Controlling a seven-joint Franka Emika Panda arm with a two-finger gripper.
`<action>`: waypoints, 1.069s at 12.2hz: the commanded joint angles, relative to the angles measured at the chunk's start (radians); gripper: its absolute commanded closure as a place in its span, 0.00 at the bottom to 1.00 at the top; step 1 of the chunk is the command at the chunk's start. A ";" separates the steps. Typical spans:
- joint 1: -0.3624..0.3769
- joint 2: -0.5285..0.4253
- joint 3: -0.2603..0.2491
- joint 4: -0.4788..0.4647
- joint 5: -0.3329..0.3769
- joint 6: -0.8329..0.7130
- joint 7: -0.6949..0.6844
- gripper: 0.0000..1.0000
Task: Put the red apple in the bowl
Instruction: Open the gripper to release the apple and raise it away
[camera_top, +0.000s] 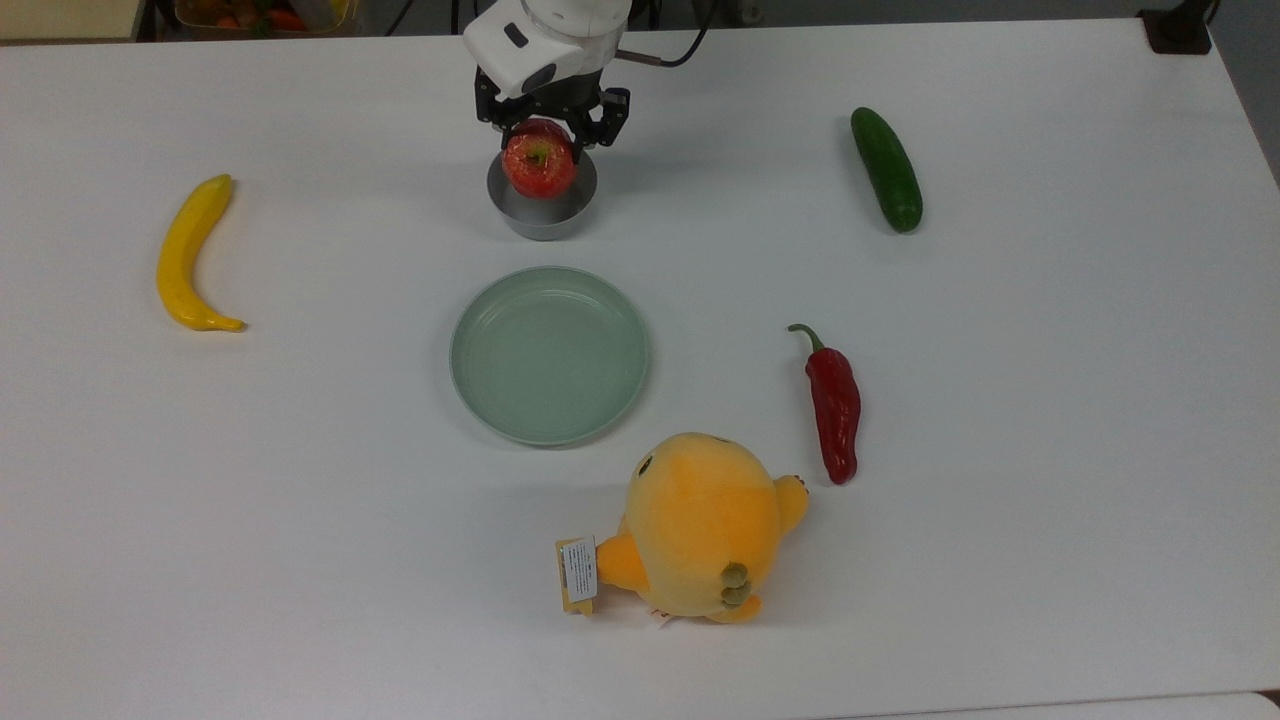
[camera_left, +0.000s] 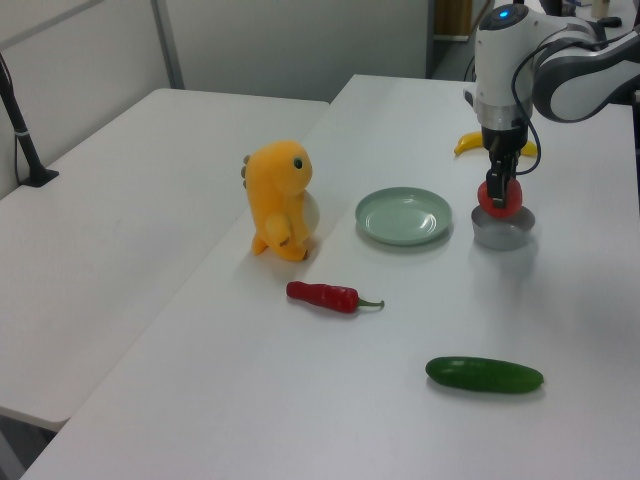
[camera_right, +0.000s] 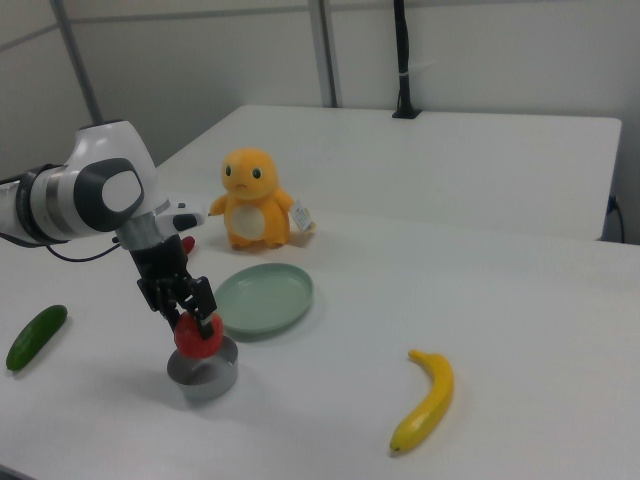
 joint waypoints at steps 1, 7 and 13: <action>-0.009 -0.003 0.005 -0.003 0.021 -0.011 -0.029 0.00; -0.013 0.003 0.005 0.083 0.021 -0.002 -0.025 0.00; -0.051 0.029 -0.004 0.322 0.176 -0.022 -0.004 0.00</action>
